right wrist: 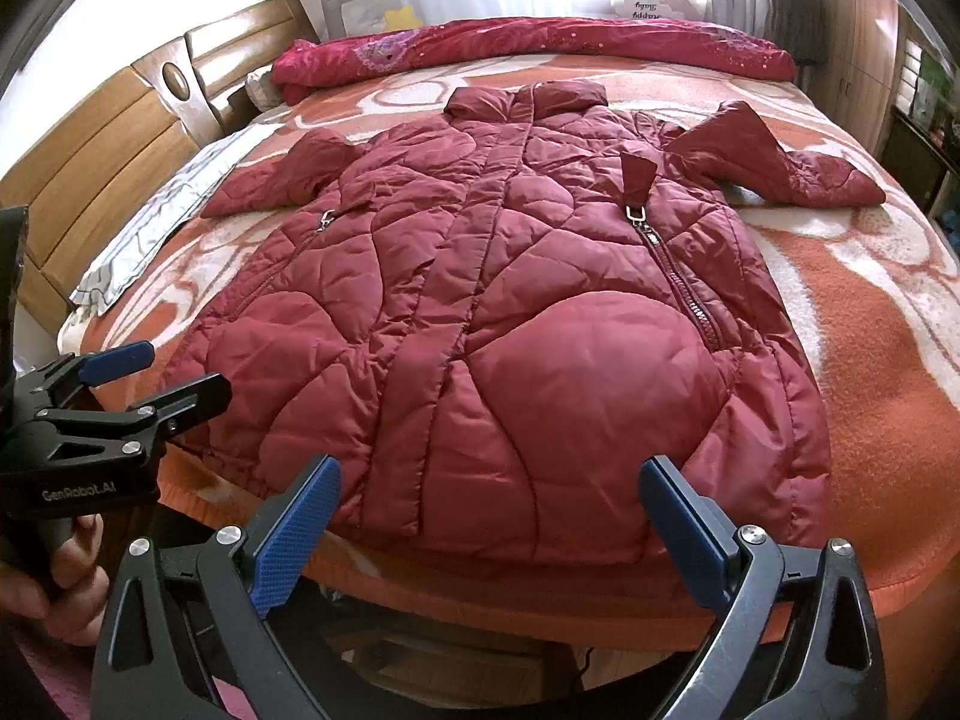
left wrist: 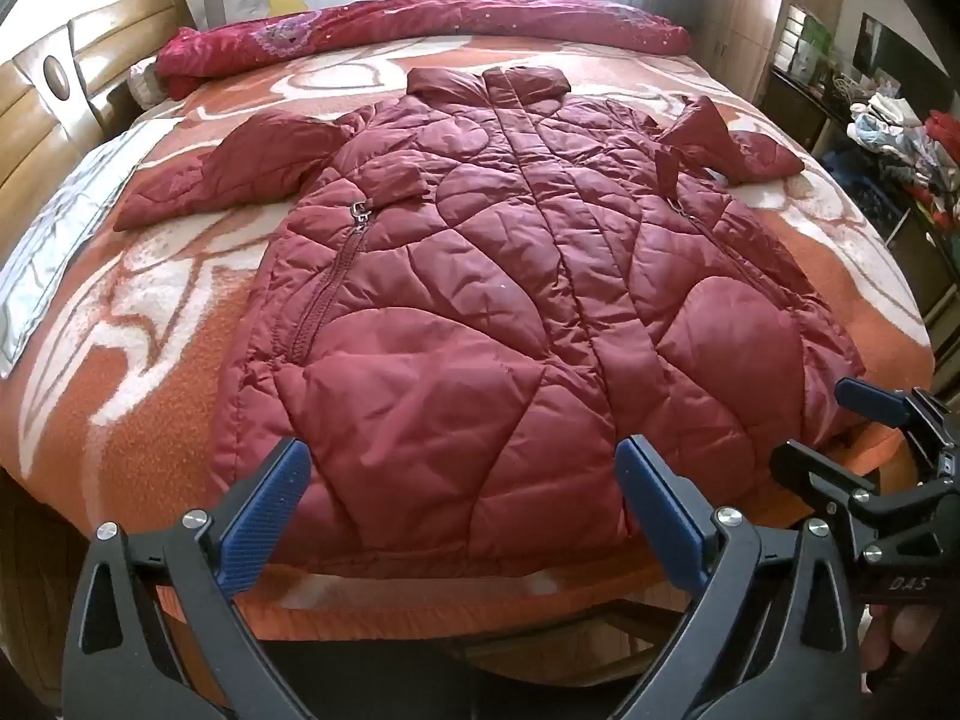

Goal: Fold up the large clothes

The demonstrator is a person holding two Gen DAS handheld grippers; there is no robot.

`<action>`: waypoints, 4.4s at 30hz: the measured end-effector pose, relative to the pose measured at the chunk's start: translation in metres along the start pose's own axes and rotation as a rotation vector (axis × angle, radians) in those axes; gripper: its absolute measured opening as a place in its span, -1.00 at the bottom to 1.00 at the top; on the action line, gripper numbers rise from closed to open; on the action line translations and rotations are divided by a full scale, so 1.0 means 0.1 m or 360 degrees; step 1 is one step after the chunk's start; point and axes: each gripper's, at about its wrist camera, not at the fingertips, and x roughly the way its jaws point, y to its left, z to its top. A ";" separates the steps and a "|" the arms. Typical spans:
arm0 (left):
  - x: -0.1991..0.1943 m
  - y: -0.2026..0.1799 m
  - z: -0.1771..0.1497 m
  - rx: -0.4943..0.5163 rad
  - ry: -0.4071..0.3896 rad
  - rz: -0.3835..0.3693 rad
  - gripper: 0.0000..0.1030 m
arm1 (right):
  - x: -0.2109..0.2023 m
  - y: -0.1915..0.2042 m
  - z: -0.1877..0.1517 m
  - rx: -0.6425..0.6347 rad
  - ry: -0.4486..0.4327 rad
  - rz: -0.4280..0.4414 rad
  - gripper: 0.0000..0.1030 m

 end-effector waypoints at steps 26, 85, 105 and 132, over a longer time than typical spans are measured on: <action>0.00 0.00 -0.01 0.0007 0.0000 0.0013 0.98 | 0.00 0.00 0.01 -0.0003 0.0001 -0.0004 0.94; 0.55 0.11 0.46 -0.0131 0.0086 -0.0184 0.98 | -0.07 -0.80 0.51 0.0253 -0.0334 0.0083 0.94; 0.97 0.07 0.97 -0.0106 0.0202 -0.0084 0.98 | 0.30 -2.59 1.29 0.0705 -0.0291 -0.0036 0.93; 1.50 -0.23 1.31 -0.0092 0.0319 -0.0128 0.98 | 1.09 -5.26 2.21 0.1271 -0.0540 -0.0255 0.54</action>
